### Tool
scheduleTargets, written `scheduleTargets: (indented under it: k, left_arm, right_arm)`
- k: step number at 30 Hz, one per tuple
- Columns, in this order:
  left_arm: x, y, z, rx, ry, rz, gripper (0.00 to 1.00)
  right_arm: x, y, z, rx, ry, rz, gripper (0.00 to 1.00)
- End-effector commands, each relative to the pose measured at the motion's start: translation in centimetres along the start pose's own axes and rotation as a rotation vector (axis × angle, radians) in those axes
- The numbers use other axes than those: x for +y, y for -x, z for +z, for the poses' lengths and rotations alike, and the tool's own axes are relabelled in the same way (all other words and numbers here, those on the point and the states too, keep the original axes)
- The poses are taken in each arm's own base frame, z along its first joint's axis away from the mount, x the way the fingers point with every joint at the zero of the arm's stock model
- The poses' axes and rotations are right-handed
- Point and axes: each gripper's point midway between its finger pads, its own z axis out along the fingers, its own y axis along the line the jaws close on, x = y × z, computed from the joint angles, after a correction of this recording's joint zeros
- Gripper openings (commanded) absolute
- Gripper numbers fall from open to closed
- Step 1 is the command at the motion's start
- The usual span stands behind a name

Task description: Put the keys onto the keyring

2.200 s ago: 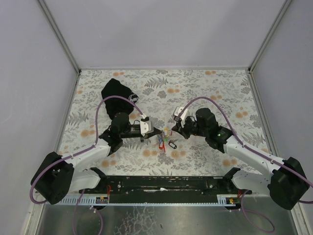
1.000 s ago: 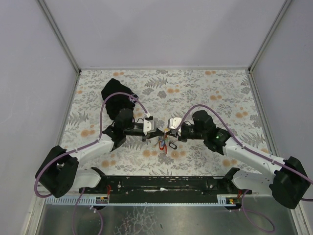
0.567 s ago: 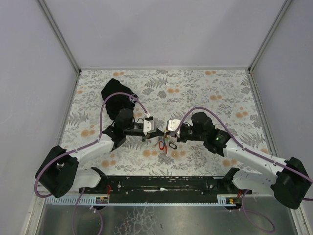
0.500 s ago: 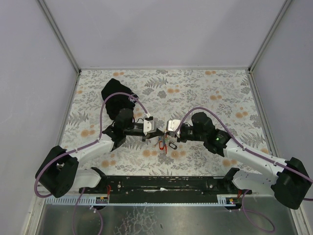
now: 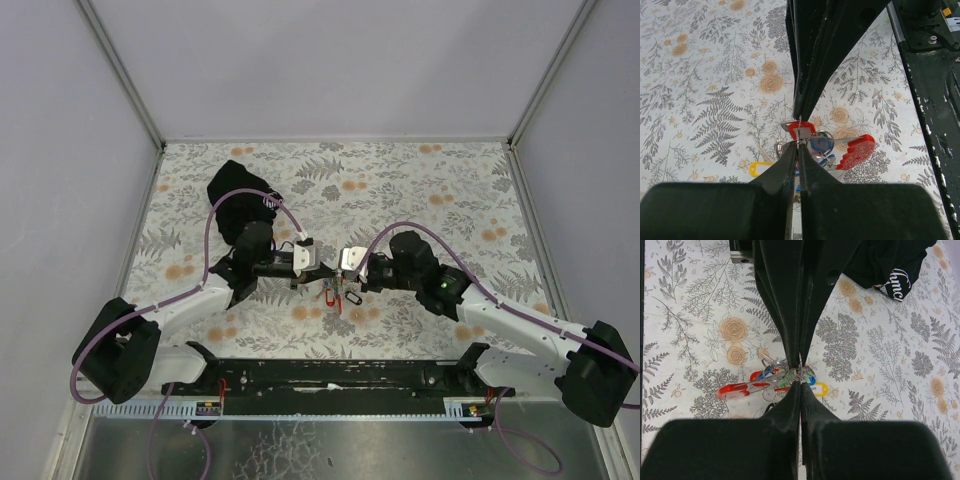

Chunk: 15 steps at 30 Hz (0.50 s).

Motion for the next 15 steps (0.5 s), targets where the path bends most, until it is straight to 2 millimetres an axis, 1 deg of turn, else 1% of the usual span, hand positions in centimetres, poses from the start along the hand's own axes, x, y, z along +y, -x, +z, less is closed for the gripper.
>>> scheduleTargets:
  k: [1,15]
  left_arm:
    - [0.74,1.09,-0.02,-0.019,0.009,0.038,0.0]
    - [0.51,1.28,0.05,-0.028,-0.008,0.039,0.0]
  right_arm:
    - [-1.06,2.1,-0.26,-0.044,-0.038,-0.045,0.0]
    - [-0.92,2.47,-0.01,-0.058,-0.029,-0.056,0.0]
